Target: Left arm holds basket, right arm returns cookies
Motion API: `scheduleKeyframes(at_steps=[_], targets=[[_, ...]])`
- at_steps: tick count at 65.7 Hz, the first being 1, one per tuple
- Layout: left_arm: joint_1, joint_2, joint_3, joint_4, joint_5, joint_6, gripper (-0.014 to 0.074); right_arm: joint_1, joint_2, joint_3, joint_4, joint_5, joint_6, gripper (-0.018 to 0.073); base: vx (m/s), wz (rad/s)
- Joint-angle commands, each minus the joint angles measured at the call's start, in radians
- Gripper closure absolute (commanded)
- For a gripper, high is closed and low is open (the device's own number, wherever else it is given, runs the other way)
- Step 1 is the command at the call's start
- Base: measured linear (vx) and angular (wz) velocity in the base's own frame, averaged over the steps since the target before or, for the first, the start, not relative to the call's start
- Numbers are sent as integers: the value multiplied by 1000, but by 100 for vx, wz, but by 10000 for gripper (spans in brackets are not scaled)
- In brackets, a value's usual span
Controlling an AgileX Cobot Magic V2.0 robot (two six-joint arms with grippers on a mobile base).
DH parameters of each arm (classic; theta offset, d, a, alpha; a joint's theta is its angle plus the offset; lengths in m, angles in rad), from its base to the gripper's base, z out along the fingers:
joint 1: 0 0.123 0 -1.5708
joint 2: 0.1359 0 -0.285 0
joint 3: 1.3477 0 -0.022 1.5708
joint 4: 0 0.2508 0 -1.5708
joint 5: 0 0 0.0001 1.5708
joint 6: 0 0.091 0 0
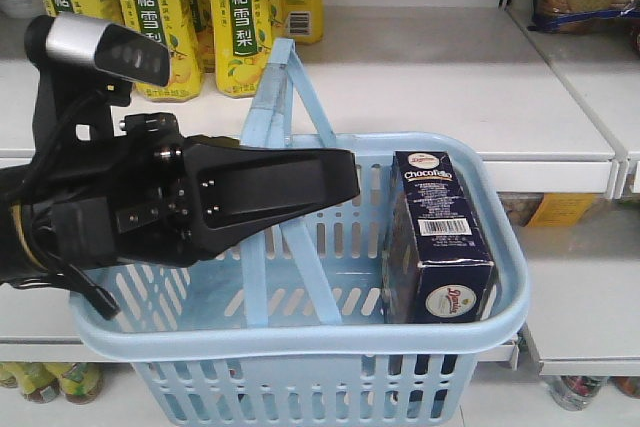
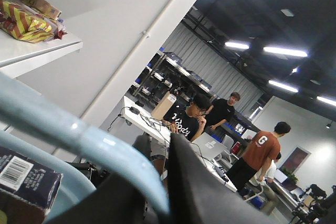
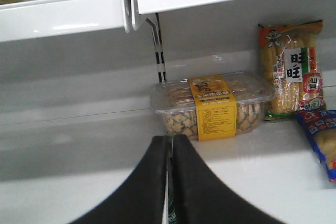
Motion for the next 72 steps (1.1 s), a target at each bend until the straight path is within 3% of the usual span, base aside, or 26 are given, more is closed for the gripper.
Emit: scheduleKeyframes(at_steps=[1, 11, 24, 31, 39, 55, 72], targets=[[4, -30, -30, -107, -35, 32, 594, -4, -1, 17, 6, -95, -2, 562, 0, 0], [4, -30, -30, -107, -35, 32, 594, -4, -1, 17, 93, -162, 14, 562, 0, 0], [4, -30, -30, -107, -35, 32, 594, -4, -1, 17, 105, -275, 18, 562, 0, 0], [4, -30, -30, -107, -35, 32, 594, -4, -1, 15, 178, -307, 55, 562, 0, 0], [4, -30, -30, -107, -35, 32, 594, -4, -1, -12, 158, -307, 35, 562, 0, 0], [4, -30, -30, -107, -35, 32, 594, -4, 92, -240, 87, -267, -56, 562, 0, 0], [4, -30, -30, -107, -35, 32, 594, -4, 435, -610, 87, -80, -111, 562, 0, 0]])
